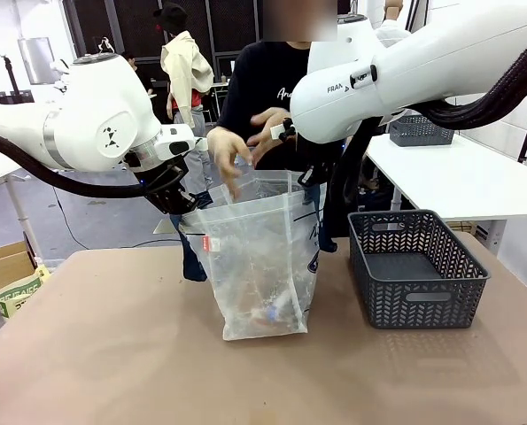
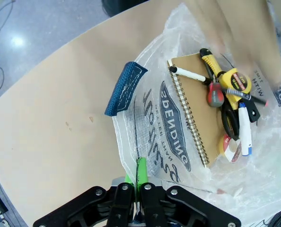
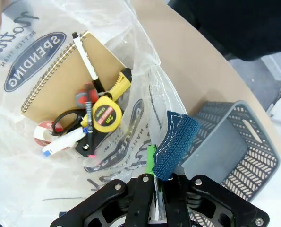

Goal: Transfer purchased items from the store into the shopping bag.
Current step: Move the Reusable shopping bag to the right side of the table.

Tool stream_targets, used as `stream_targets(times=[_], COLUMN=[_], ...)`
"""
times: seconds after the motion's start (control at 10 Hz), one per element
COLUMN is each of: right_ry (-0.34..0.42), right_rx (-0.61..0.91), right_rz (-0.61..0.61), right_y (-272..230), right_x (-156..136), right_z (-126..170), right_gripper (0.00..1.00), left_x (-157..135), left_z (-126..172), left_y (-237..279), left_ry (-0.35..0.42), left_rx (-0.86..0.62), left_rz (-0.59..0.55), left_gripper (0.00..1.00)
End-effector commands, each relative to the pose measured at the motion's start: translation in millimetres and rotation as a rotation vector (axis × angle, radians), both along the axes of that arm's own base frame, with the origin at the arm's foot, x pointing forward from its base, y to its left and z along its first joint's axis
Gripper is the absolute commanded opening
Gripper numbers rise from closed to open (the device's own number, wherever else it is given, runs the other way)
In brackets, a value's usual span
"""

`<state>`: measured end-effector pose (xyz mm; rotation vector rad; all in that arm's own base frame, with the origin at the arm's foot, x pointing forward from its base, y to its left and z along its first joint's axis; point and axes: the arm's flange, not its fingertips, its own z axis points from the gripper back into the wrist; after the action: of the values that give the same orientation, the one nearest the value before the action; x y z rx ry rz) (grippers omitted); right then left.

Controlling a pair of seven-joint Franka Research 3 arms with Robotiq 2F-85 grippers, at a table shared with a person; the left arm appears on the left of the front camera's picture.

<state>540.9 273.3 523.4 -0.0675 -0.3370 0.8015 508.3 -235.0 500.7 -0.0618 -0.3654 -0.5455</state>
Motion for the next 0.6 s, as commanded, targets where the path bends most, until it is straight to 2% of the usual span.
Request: stream_targets(times=[0.0, 0.5], right_ry=[0.004, 0.004], right_rx=[-0.001, -0.001], right_rz=[-0.006, -0.006], right_y=[-2.3, -2.3], right_x=[0.3, 0.3], right_z=[-1.5, -1.5], right_gripper=[0.00, 0.00], left_x=[0.3, 0.3], left_z=[1.3, 1.3], left_y=[1.7, 1.7], left_ry=[-0.007, -0.007], left_rx=[0.012, 0.012], left_rz=[-0.002, -0.002], left_gripper=[0.00, 0.00])
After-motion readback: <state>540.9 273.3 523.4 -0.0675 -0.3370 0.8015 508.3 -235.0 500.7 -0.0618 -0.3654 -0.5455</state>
